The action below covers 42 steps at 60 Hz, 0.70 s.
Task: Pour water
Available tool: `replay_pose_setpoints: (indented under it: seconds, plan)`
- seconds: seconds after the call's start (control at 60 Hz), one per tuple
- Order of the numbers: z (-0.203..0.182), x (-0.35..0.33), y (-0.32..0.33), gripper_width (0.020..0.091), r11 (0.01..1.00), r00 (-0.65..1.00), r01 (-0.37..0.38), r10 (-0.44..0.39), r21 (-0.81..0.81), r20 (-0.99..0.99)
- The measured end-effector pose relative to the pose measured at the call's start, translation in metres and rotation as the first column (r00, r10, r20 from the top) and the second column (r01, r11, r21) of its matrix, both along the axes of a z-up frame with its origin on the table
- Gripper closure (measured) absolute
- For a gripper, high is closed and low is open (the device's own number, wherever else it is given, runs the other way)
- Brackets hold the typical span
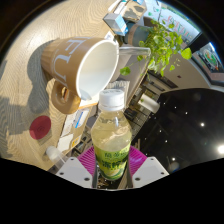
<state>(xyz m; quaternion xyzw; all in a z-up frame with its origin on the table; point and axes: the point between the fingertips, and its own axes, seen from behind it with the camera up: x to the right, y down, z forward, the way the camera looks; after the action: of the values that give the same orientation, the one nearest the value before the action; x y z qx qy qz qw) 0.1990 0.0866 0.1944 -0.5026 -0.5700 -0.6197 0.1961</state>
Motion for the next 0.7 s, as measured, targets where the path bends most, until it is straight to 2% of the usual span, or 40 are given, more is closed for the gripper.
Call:
replay_pose_setpoints:
  seconds: [0.183,0.283,0.4,0.55,0.7]
  plan:
    - [0.005,-0.008,-0.003,0.0713,1.0,0.993,-0.02,0.021,0.011,-0.118]
    - [0.01,-0.007,-0.008,0.0711,0.999,0.945,0.01,0.003,0.039,-0.326]
    - [0.025,-0.003,-0.016,0.0709,0.995,0.797,0.06,-0.001,0.078,-0.603]
    - [0.041,0.009,-0.023,0.0709,0.988,0.413,0.133,0.018,0.08,-0.91]
    - [0.022,0.025,-0.032,0.0707,0.981,-0.028,0.189,-0.027,-0.032,-0.999]
